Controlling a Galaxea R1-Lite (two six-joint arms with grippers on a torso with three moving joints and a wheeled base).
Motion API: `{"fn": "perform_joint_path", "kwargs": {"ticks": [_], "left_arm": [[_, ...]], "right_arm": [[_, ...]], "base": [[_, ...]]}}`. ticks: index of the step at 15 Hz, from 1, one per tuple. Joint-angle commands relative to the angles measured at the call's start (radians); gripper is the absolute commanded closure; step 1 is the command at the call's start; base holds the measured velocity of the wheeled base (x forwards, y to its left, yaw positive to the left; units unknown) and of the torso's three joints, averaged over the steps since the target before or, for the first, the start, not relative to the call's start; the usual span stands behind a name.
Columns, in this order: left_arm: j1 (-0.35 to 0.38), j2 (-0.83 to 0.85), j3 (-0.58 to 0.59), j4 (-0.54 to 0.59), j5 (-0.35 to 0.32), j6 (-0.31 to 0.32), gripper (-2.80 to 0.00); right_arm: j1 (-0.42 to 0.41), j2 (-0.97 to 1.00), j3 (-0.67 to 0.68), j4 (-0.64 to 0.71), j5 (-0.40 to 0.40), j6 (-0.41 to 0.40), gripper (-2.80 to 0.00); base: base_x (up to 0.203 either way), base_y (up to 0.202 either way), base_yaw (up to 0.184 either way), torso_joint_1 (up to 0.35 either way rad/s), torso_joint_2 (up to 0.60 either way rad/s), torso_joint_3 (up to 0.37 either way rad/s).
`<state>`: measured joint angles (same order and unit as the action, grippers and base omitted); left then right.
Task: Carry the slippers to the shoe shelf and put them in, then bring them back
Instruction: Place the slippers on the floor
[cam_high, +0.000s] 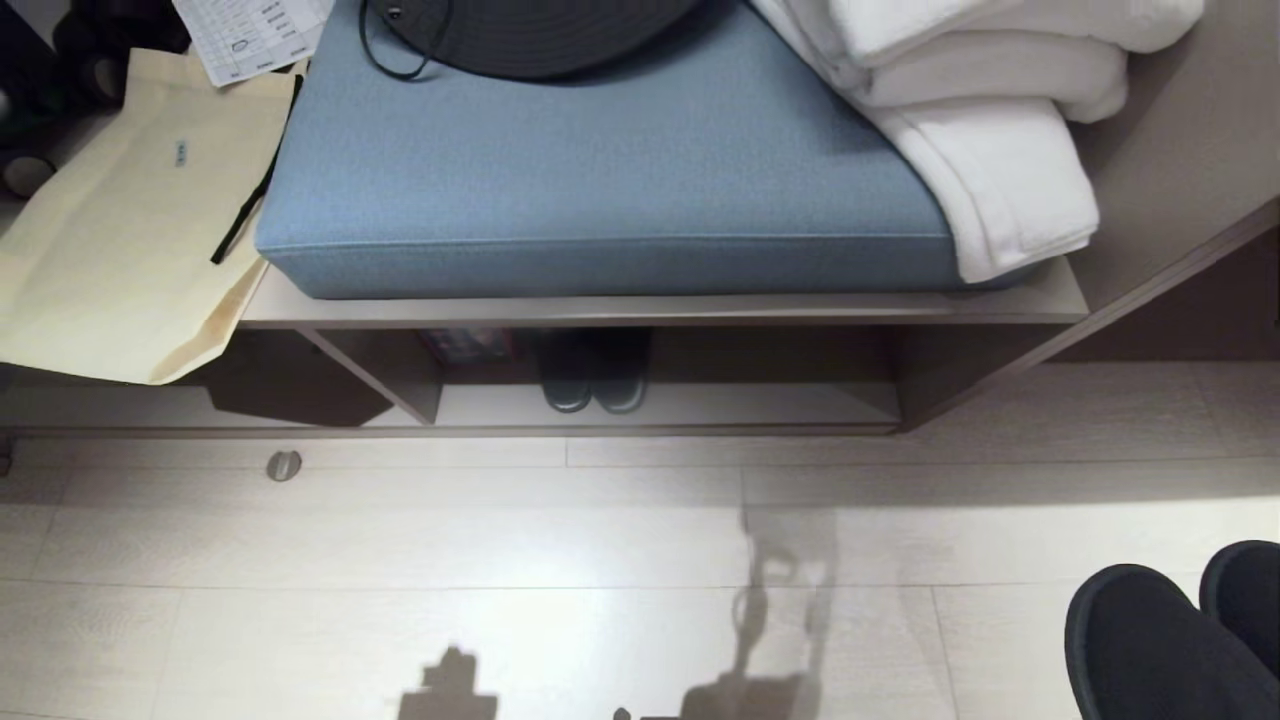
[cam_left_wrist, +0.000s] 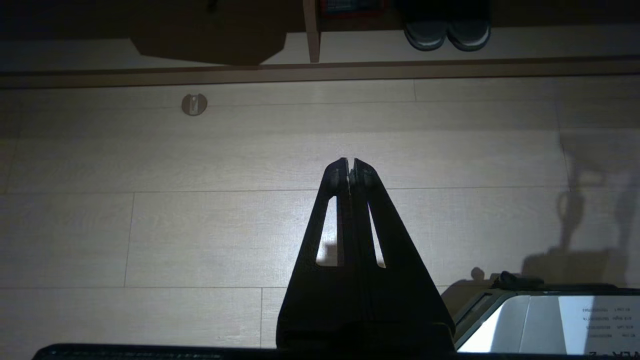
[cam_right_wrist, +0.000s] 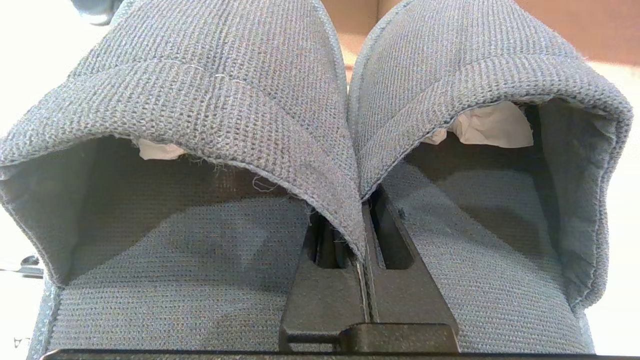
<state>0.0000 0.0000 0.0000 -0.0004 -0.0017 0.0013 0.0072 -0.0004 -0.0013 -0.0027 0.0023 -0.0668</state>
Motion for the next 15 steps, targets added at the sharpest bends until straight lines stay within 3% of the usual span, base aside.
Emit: {"fn": "perform_joint_path", "kwargs": {"ticks": [1, 15], "left_arm": [[0.0, 0.001, 0.0, -0.001, 0.0, -0.001, 0.0], [0.0, 0.001, 0.0, -0.001, 0.0, -0.001, 0.0]], "right_arm": [[0.0, 0.002, 0.0, 0.0, 0.001, -0.001, 0.0], [0.0, 0.002, 0.0, 0.0, 0.002, -0.001, 0.0]], "base": [[0.0, 0.0, 0.0, 0.004, 0.0, 0.205], [0.0, 0.0, 0.0, 0.002, 0.0, 0.201]]}}
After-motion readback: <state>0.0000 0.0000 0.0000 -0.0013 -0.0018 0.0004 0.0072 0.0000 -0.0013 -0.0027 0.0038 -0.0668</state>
